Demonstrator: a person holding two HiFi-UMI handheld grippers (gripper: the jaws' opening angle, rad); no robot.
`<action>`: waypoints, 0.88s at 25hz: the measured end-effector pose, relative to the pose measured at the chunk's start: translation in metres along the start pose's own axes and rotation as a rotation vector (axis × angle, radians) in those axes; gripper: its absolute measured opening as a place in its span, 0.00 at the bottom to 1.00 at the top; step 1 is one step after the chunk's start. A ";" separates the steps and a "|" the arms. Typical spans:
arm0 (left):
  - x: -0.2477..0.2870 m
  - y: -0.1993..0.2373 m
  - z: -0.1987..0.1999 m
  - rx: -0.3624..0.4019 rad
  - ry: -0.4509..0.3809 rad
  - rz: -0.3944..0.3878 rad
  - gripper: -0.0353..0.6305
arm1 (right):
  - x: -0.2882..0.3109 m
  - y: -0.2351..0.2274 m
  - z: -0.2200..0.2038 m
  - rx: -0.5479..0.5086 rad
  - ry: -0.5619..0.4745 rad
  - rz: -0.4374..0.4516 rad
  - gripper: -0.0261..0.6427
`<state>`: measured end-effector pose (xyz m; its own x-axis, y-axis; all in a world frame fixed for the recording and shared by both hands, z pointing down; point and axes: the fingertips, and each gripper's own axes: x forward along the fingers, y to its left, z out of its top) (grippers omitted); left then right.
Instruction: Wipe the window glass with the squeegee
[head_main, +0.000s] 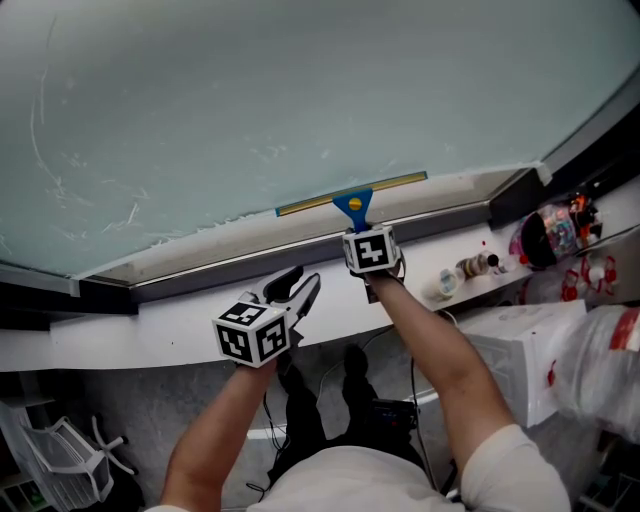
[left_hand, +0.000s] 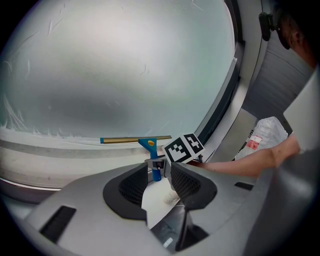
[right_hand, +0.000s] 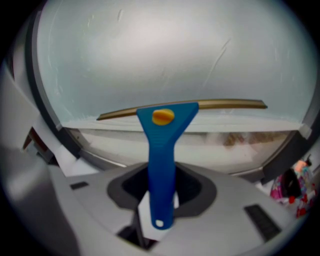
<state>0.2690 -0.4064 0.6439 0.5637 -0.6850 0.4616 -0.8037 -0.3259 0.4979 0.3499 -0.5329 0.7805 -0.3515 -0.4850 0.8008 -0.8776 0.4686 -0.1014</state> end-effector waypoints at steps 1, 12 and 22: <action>0.000 0.001 -0.001 -0.002 0.002 0.001 0.30 | 0.002 -0.001 -0.003 -0.003 0.007 -0.004 0.26; 0.006 0.007 -0.016 -0.015 0.026 0.002 0.30 | 0.018 -0.002 -0.013 -0.005 0.014 0.007 0.26; 0.010 0.005 -0.022 -0.024 0.040 -0.004 0.30 | 0.020 -0.005 -0.027 -0.037 0.037 0.008 0.26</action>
<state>0.2747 -0.4009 0.6672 0.5742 -0.6572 0.4882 -0.7971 -0.3125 0.5167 0.3561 -0.5258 0.8131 -0.3453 -0.4537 0.8215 -0.8620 0.4995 -0.0864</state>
